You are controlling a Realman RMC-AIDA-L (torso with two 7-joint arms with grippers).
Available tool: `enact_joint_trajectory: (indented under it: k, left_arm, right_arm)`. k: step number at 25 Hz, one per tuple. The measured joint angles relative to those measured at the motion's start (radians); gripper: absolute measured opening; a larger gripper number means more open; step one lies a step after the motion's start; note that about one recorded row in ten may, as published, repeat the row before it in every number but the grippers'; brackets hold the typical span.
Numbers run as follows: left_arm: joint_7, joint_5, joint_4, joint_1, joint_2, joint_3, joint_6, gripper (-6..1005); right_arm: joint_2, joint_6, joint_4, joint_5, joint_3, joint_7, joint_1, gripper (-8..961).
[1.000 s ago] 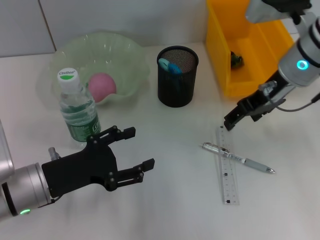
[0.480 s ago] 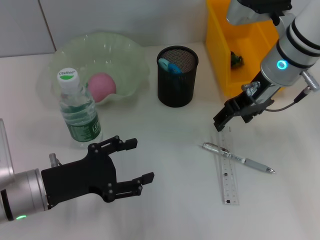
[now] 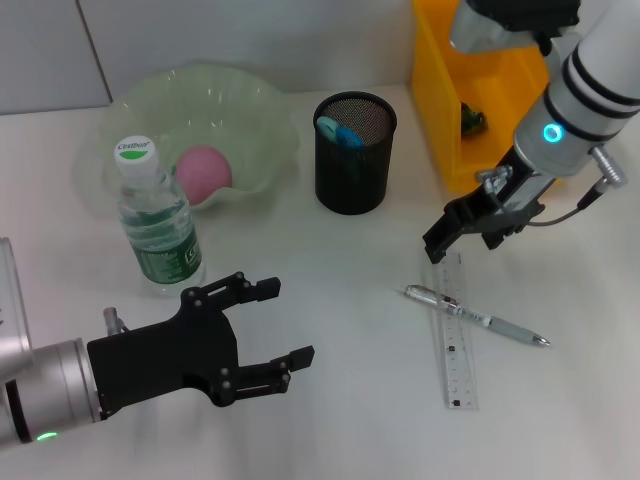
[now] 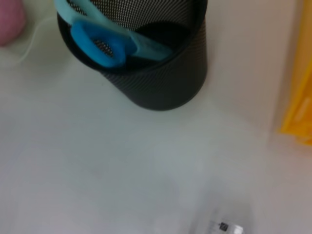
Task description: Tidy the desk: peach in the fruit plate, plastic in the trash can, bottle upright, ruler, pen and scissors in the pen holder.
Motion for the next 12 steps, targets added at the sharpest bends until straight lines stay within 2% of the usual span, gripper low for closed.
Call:
enact_joint_trajectory:
  k: [4, 12]
  left_arm:
    - [0.003, 0.000, 0.000, 0.000, -0.003, 0.000, 0.000, 835]
    - [0.003, 0.000, 0.000, 0.001, -0.004, 0.000, 0.004, 834]
  right_arm:
    - [0.000, 0.031, 0.060, 0.000, -0.005, 0.000, 0.015, 809]
    - [0.000, 0.083, 0.101, 0.001, -0.010, -0.004, 0.017, 810]
